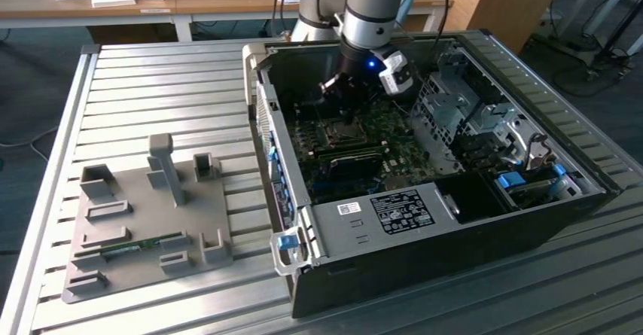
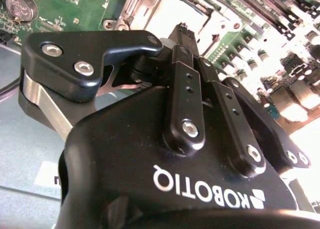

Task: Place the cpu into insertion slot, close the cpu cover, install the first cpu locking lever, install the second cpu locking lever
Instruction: 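Install the first cpu locking lever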

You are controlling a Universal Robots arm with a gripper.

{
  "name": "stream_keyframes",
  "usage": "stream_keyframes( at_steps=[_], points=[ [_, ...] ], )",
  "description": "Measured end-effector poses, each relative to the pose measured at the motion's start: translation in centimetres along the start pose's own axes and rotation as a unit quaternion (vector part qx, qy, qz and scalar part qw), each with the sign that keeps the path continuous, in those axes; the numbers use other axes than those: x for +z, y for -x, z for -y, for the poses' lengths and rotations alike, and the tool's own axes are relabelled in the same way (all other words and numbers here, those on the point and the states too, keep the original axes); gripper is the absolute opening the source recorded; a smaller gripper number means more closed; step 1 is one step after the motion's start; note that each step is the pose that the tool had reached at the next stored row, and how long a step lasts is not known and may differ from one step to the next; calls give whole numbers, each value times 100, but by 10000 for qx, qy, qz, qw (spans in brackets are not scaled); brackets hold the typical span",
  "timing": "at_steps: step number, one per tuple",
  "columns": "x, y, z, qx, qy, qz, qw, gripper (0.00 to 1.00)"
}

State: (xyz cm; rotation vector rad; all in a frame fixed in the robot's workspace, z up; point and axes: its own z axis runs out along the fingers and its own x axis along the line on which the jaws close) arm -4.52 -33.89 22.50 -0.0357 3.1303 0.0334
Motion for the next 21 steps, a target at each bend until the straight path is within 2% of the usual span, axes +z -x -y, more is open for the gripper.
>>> stream_keyframes(
  at_steps=[8, 21],
  points=[
    [-64, 1, -1, 0, 0, 0, 10000, 11],
    [-93, 1, -2, 0, -3, 0, 10000, 11]
  ],
)
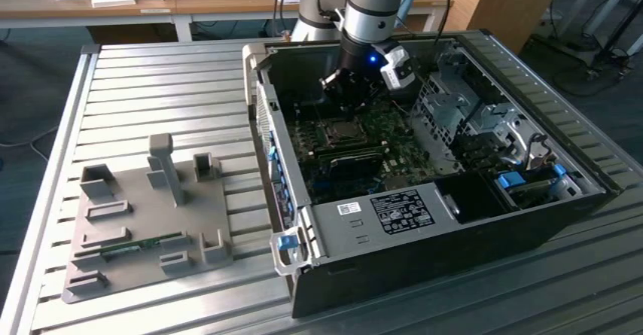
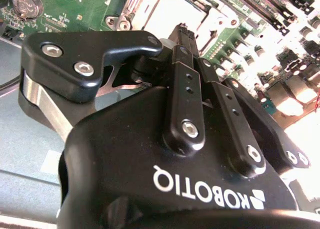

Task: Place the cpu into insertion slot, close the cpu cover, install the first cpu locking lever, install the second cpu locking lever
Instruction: 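Install the first cpu locking lever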

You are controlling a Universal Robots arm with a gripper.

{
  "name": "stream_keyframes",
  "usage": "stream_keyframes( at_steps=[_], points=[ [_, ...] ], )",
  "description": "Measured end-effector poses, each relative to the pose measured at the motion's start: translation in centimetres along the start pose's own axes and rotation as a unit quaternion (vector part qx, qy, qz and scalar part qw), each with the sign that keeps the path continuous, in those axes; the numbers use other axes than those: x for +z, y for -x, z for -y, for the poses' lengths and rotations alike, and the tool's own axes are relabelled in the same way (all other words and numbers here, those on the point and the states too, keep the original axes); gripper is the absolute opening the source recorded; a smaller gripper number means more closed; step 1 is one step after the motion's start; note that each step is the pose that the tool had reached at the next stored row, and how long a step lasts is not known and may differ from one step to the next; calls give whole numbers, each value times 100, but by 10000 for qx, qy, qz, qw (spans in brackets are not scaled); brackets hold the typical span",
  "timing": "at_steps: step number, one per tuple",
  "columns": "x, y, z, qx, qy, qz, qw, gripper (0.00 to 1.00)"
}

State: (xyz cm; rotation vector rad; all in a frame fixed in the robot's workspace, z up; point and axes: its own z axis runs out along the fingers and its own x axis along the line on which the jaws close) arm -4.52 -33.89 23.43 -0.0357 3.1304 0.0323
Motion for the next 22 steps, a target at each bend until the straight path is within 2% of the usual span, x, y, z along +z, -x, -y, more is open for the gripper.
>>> stream_keyframes(
  at_steps=[9, 18, 22],
  points=[
    [-69, 1, -2, 0, 0, 0, 10000, 11],
    [-84, 1, -2, 0, -2, 0, 10000, 11],
    [-116, 1, -2, 0, -2, 0, 10000, 11]
  ],
)
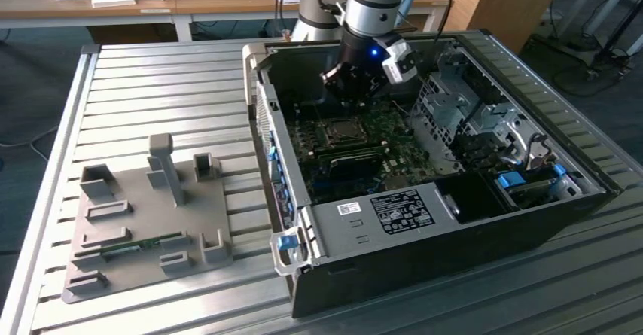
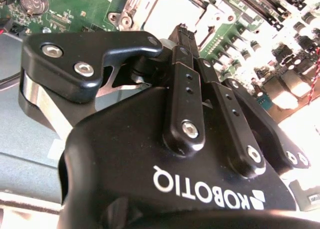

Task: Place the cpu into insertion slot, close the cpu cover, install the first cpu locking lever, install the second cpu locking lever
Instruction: 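Install the first cpu locking lever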

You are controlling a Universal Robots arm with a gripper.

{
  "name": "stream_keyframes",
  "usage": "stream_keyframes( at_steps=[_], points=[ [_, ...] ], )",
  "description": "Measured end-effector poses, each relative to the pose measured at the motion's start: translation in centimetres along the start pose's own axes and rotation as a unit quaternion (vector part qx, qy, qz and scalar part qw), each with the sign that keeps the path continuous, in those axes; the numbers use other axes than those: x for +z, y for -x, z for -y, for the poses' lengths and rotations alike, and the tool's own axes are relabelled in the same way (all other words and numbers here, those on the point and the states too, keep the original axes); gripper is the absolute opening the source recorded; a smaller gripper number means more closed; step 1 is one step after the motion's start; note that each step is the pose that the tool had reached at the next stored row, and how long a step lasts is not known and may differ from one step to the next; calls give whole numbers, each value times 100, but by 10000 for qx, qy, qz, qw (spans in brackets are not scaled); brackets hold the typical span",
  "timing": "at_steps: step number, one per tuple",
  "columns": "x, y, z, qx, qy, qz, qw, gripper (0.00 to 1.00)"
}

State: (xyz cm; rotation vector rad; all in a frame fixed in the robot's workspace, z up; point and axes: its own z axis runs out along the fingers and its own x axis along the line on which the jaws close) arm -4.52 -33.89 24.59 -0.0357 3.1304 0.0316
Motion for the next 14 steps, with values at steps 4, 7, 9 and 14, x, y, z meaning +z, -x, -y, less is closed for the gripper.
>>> stream_keyframes(
  at_steps=[4, 7, 9, 14],
  points=[
    [-51, 1, -1, 0, 0, 1, 10000, 11],
    [-79, 1, -2, 0, 0, 0, 10000, 11],
    [-81, 1, -2, 0, 1, 1, 10000, 11],
    [-82, 0, -2, 0, 0, 0, 10000, 11]
  ],
)
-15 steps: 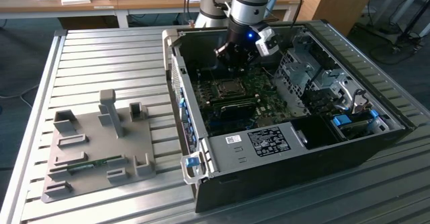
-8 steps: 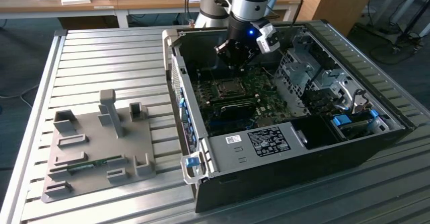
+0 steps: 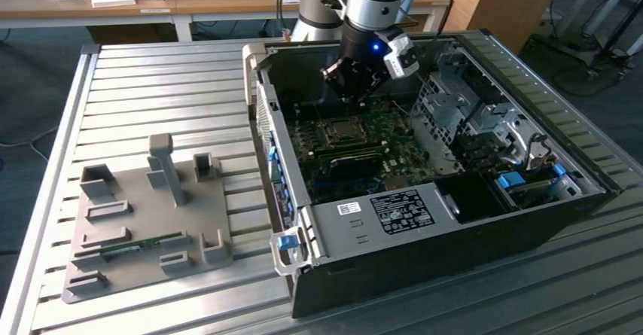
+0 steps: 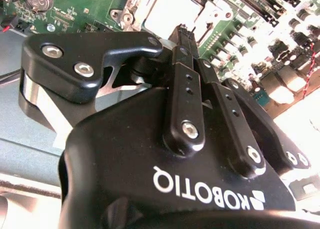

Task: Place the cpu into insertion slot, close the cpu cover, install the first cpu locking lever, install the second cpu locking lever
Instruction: 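Install the first cpu locking lever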

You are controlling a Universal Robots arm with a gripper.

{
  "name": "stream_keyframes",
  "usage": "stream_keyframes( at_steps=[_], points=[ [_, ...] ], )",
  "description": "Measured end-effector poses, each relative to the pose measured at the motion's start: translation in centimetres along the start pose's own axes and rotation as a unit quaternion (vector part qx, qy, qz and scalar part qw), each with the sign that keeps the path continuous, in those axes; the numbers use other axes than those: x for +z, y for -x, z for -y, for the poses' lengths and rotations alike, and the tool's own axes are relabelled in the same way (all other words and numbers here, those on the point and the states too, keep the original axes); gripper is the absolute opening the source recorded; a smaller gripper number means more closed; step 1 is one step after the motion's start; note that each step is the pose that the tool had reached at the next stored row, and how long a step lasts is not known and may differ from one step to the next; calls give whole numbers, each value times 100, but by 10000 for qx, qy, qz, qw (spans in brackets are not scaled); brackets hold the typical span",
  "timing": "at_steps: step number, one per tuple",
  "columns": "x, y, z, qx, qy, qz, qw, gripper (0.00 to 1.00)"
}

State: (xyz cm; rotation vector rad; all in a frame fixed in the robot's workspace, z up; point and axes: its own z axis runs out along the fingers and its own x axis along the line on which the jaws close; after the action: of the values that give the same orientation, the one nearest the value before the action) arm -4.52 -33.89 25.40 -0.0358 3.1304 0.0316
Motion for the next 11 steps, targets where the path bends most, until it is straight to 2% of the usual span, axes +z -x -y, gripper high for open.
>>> stream_keyframes(
  at_steps=[4, 11],
  points=[
    [3, -31, -1, 0, 1, 2, 10000, 11],
    [3, -127, -3, 0, 0, 15, 10000, 11]
  ],
)
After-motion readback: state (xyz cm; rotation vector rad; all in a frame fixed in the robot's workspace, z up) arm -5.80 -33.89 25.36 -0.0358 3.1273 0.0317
